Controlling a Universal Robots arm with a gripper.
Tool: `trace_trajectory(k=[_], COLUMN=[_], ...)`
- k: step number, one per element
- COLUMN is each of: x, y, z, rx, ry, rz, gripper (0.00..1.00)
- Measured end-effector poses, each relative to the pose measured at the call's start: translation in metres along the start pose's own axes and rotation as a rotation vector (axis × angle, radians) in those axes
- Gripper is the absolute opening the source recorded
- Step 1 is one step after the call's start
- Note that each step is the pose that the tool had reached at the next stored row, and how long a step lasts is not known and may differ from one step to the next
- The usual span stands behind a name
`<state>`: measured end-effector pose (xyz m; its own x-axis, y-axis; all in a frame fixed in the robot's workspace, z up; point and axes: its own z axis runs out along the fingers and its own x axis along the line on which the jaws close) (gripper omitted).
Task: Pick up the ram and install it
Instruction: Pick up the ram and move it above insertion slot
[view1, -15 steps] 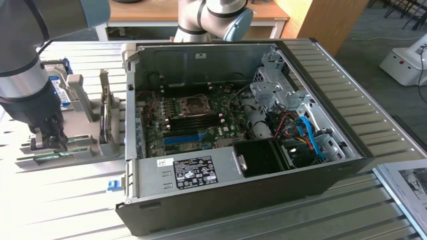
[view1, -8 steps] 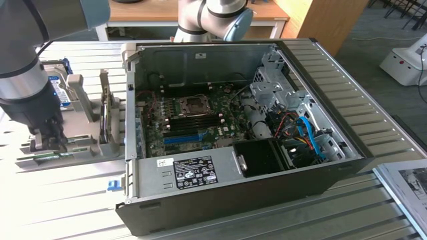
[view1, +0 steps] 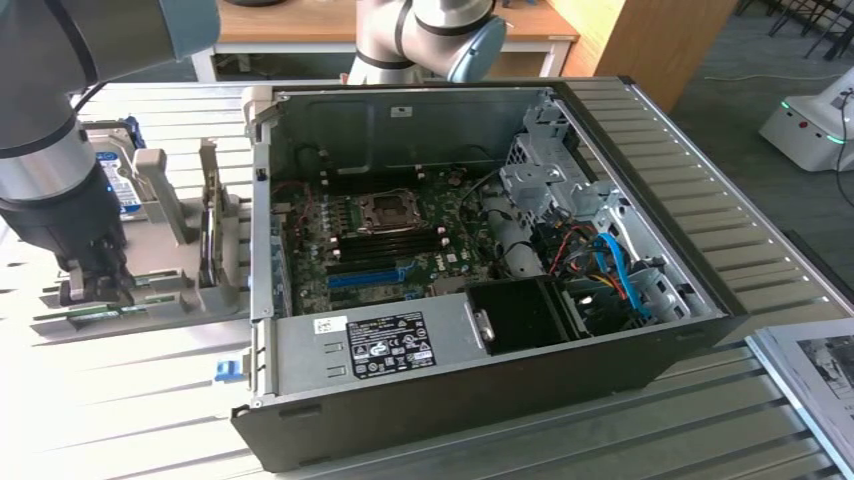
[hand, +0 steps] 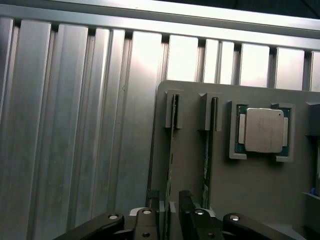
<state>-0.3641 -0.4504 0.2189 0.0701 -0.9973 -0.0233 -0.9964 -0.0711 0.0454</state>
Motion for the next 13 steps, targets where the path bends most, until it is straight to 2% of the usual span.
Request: trace_trajectory(k=[13], x=[0.0002], y=[-0.0004], z=[0.0090], rx=[0.0000], ry=[0.0000], rz=[0.000], gripper=[0.30])
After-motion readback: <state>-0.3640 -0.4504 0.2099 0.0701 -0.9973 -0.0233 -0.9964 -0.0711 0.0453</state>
